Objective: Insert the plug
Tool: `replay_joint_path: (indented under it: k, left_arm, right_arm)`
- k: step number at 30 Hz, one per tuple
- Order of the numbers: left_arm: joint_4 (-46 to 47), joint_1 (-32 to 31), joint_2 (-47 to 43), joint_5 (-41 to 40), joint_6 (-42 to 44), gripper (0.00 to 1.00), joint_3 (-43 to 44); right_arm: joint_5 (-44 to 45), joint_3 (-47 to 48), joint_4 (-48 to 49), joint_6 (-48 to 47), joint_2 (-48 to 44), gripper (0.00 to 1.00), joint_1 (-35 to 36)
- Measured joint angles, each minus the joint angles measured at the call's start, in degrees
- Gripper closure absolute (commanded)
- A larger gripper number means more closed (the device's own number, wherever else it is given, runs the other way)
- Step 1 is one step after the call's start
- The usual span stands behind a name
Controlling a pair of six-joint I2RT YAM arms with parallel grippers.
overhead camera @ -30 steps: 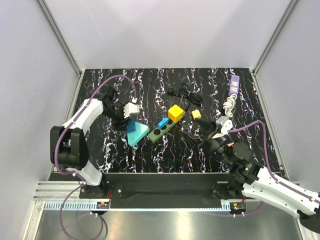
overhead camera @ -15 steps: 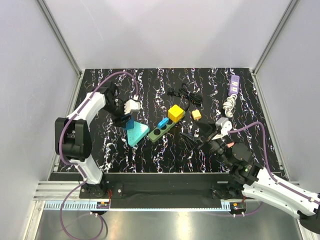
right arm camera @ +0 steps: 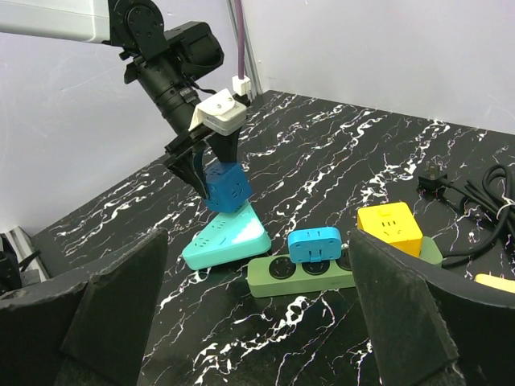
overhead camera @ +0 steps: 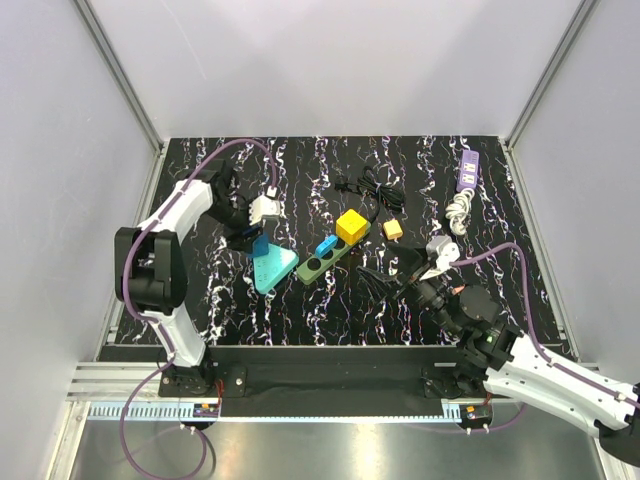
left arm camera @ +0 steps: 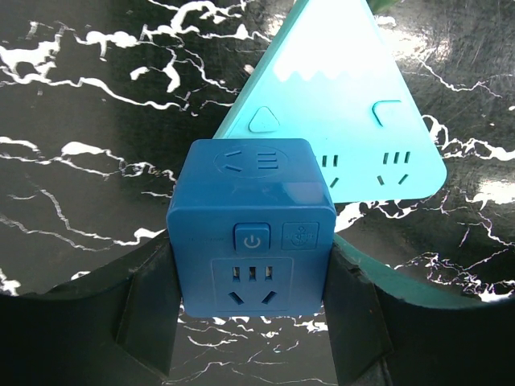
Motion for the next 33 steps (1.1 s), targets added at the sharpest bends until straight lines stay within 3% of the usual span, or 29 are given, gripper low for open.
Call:
replay_joint_path:
  k: [33]
  left_arm:
    - [-1.92, -1.90, 3.80, -2.12, -2.56, 1.00, 3.13]
  right_arm:
    - [2.10, -1.46, 0.52, -1.01, -2.05, 0.00, 0.00]
